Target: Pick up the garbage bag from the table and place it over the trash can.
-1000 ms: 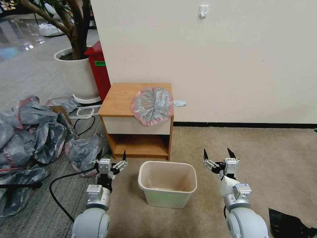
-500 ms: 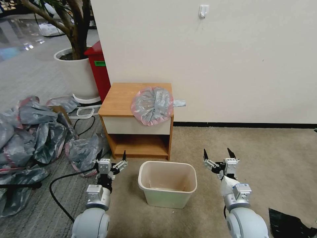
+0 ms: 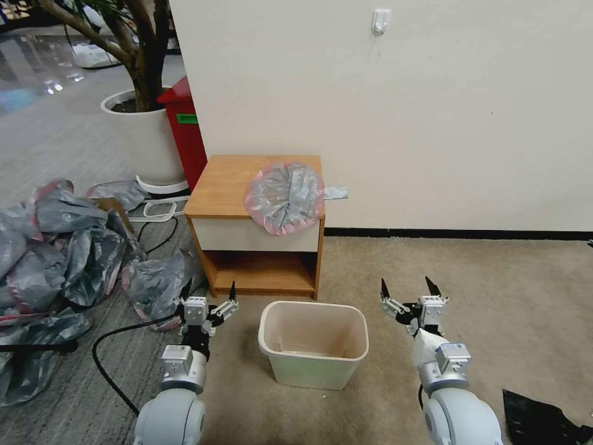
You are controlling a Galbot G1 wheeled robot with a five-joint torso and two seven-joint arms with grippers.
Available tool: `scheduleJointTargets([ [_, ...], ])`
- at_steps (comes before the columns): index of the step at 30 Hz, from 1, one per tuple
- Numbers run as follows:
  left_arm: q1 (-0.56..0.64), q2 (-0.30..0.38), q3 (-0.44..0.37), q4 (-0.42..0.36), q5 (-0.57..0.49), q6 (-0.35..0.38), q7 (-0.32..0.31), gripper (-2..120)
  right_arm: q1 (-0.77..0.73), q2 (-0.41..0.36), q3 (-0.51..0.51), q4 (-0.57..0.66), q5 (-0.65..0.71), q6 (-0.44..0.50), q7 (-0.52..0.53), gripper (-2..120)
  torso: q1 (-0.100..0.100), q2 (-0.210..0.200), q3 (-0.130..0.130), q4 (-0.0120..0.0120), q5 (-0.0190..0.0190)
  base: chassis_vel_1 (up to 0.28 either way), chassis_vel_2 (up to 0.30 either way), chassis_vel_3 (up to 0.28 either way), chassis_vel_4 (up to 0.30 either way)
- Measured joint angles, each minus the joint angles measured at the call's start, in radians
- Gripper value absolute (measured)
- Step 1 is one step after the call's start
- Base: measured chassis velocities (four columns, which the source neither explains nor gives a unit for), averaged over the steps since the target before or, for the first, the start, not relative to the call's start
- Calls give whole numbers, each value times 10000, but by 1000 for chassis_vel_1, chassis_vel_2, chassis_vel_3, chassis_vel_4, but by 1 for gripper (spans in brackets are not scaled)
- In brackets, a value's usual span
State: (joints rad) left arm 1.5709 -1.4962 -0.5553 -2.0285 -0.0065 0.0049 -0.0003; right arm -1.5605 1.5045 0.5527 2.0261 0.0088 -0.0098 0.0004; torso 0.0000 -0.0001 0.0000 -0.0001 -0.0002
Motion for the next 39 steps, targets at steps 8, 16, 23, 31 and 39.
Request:
scheduleJointTargets([
  [8, 1328, 272, -431, -1748, -552, 475, -211, 100, -751, 371, 185, 1923, 634, -803, 36, 100, 0, 1, -1, 1, 1, 0, 0, 0, 0],
  [16, 2902, 590, -934, -3829, -1205, 1042, -471, 100, -1638, 816, 416, 4213, 1392, -1772, 88, 100, 0, 1, -1, 1, 1, 0, 0, 0, 0],
  [23, 4103, 836, -1318, -4800, -1696, 1473, -660, 100, -1772, 552, 529, 4480, 1467, -1819, 178, 100, 0, 3, -2, 3, 2, 0, 0, 0, 0],
  [31, 4189, 885, -1379, -4809, -1776, 1495, -708, 100, -1612, 81, 534, 3906, 1849, -1824, 201, 100, 0, 3, -1, 1, -2, 0, 0, 0, 0],
  [39, 4459, 1729, -2089, -4762, -2309, 1226, -1234, 100, -497, -348, 346, 2902, 3129, -2085, 351, 100, 0, 2, -1, 0, 4, 0, 0, 0, 0],
])
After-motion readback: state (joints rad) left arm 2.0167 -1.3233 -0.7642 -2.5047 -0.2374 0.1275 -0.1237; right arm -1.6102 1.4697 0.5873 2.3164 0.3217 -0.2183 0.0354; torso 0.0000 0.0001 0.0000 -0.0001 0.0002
